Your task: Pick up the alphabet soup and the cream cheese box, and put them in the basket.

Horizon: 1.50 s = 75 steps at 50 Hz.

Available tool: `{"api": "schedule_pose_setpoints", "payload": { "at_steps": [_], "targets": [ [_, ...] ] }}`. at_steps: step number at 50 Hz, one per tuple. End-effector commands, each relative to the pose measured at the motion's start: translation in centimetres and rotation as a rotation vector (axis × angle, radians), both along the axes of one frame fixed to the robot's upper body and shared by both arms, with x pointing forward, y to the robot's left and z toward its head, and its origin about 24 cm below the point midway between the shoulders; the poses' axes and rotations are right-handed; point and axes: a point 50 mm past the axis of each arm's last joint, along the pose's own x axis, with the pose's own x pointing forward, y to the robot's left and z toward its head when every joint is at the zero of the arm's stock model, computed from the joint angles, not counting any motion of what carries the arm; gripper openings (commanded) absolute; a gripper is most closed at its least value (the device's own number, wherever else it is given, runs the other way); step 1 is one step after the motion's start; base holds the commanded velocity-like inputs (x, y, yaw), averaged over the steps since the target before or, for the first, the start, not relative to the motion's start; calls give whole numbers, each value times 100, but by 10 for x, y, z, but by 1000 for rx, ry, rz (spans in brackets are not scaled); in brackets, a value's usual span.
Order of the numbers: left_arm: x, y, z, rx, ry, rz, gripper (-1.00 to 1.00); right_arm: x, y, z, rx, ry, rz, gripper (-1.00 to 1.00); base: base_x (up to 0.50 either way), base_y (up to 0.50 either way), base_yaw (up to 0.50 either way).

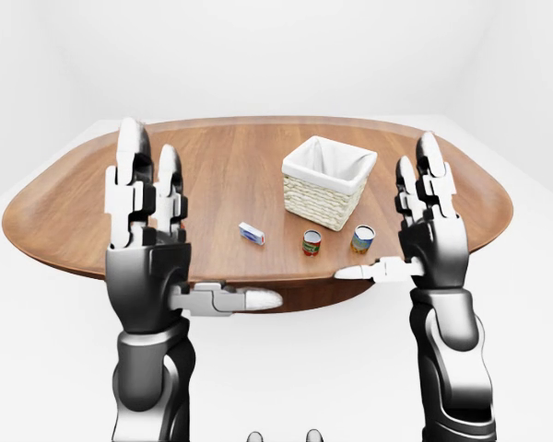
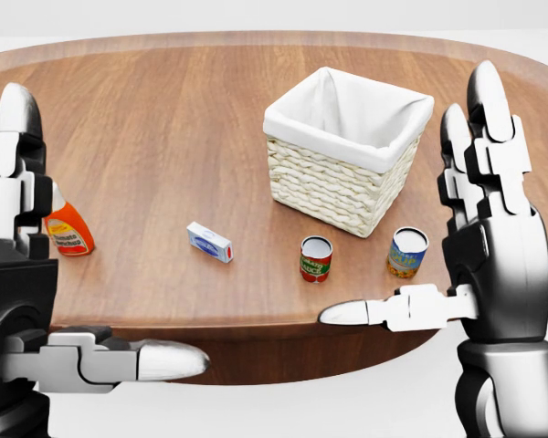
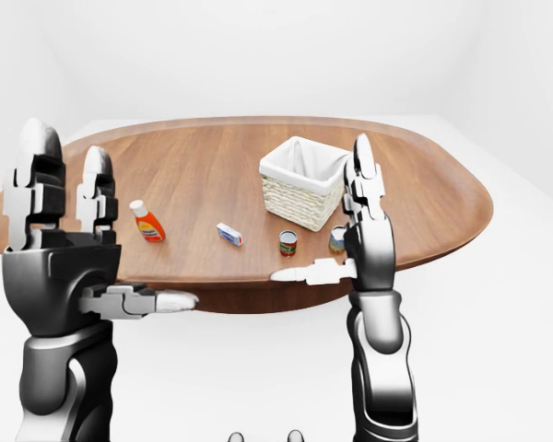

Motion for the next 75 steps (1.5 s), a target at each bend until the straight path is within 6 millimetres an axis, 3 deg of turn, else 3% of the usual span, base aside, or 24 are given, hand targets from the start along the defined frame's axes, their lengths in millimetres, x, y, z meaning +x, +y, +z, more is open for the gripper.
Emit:
{"api": "schedule_pose_setpoints", "payload": {
  "at_steps": [1, 11, 63, 75],
  "targets": [
    [-14, 2, 20, -29, -116, -9, 100, -9, 2, 19, -31, -98, -3, 100, 0, 0, 0],
    [-10, 3, 16, -24, -90, -5, 100, -12, 4, 24, -38, -121, 0, 100, 0, -4, 0],
    [-10, 6, 18, -32, -102, 7, 100, -9, 6, 20, -52, -97, 6, 100, 0, -32, 0],
    [-11, 7, 20, -30, -115, 8, 100, -9, 9, 19, -71, -95, 3, 100, 0, -3, 0]
  ]
}}
